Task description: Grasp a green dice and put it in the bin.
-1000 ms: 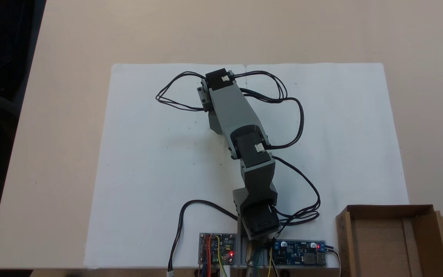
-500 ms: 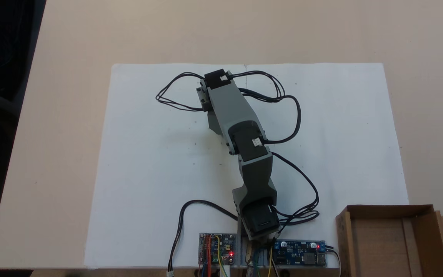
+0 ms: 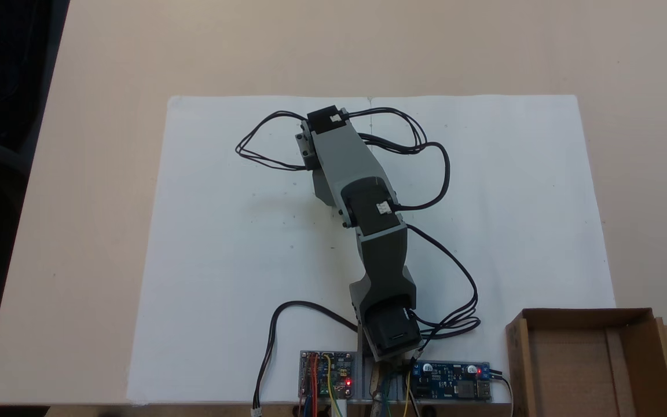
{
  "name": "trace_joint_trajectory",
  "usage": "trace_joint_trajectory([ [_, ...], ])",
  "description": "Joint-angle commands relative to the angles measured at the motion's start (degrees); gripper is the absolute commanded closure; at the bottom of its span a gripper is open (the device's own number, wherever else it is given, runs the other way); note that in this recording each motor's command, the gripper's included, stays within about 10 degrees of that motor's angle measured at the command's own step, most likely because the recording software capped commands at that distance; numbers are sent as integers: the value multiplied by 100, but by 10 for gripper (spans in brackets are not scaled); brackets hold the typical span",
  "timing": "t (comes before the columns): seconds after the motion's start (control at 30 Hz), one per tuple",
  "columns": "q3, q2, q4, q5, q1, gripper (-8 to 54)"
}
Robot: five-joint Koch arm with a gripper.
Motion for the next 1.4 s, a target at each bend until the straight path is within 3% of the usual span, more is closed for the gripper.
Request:
trace_joint_trajectory([
  [0.0, -246, 132, -193, 369, -88, 66],
  [0.37, -246, 123, -185, 369, -70, 115],
  [0.7, -246, 237, -132, 369, -44, 333],
  [1.0, -237, 545, -114, 369, 132, 333],
  [1.37, -272, 2145, -1195, 26, 2443, 333],
])
